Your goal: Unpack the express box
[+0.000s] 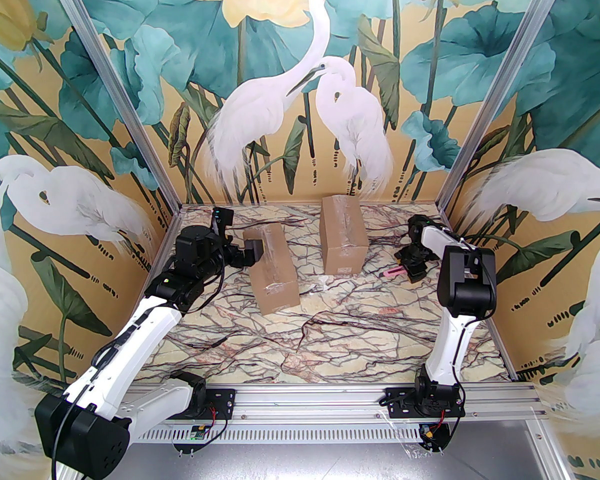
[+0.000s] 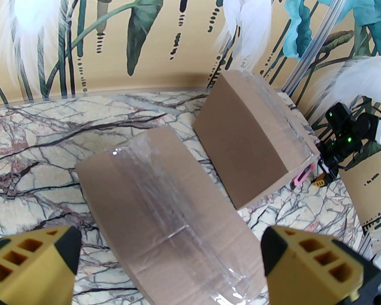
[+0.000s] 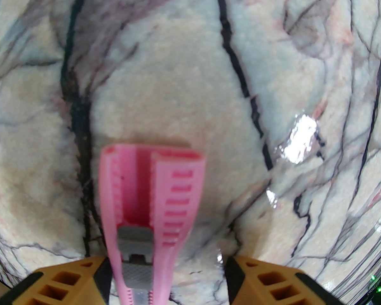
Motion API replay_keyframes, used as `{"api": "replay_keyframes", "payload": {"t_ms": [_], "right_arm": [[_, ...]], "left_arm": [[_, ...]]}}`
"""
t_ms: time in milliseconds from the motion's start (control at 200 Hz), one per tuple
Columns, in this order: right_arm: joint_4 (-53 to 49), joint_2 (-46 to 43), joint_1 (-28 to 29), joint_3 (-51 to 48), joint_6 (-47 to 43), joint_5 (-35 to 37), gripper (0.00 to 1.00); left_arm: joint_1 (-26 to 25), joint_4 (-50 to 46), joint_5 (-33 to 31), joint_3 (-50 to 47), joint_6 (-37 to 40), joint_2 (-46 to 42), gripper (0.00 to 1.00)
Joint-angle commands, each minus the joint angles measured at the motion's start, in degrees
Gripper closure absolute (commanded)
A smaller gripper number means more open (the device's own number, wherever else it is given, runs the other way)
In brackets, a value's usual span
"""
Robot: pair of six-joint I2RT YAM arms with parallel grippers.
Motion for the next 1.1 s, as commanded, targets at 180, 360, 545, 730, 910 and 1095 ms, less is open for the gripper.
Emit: {"api": "replay_keyframes", "payload": {"t_ms": [180, 360, 545, 730, 910, 1095], "right_arm": [[2.76, 2.59, -0.35, 0.51, 1.67, 3.57, 0.46], [4.09, 2.62, -0.35, -0.82, 2.38, 4.03, 0.55], [5.50, 0.80, -0.34, -2.46, 2.42, 4.82, 0.59], [6.80, -2.69, -0.18, -4.75, 1.75, 5.53, 0.63], [7.09, -8.40, 0.33, -6.02, -0.54, 7.18, 0.64], [7.38, -17.26, 0.95, -9.04, -3.36, 9.29, 0.65]], "left_arm": [[-0.98, -1.77, -1.08, 3.35, 2.21, 1.35, 0.01], [-1.17, -3.63, -1.31, 4.15, 2.64, 0.85, 0.01], [-1.58, -4.21, -0.50, 4.46, 2.18, 0.71, 0.00], [-2.47, -5.64, 1.30, 6.46, 2.80, 1.65, 0.00], [-4.48, -7.09, 3.79, 9.46, 5.18, 3.44, 0.01], [-8.06, -10.36, 6.00, 15.05, 6.44, 7.24, 0.01]]}}
